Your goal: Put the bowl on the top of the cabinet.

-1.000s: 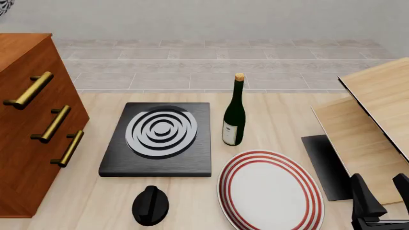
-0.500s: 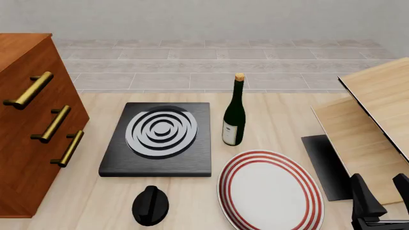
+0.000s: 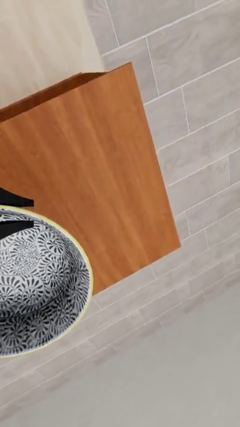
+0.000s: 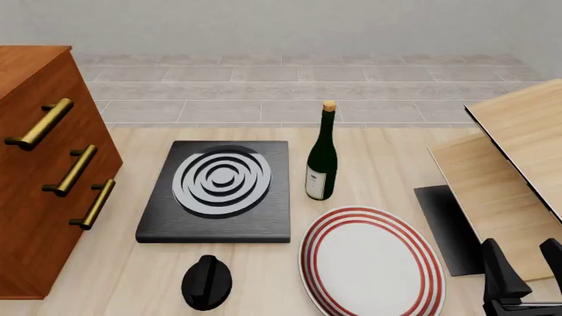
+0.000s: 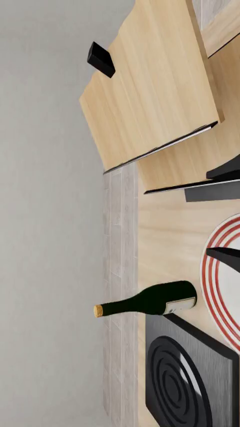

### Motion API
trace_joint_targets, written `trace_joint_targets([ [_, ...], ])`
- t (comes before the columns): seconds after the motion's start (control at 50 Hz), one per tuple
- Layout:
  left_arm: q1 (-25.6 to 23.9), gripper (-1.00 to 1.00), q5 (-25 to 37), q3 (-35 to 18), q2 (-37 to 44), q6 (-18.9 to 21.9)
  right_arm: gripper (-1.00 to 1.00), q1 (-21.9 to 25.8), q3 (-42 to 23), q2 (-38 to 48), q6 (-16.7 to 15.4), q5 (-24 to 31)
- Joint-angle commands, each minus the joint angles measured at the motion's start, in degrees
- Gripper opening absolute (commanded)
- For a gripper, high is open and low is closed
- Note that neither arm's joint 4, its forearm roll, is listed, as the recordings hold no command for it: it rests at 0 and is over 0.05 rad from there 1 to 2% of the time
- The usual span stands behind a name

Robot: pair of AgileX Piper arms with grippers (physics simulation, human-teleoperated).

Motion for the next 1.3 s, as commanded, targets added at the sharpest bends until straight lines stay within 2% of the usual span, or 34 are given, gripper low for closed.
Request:
trace_joint_targets([
  [0.02,1.9,-1.00,-1.0,2.1,-0.4,-0.2,1.00,0.0,0.0,0.0,0.0,0.0],
  [0.5,2.0,-1.00,-3.4,7.5,-0.4,-1.9,1.00,0.0,0.0,0.0,0.0,0.0],
  [1.3,4.1,-1.00,-5.9,11.2,-0.1,-1.9,1.00,0.0,0.0,0.0,0.0,0.0],
])
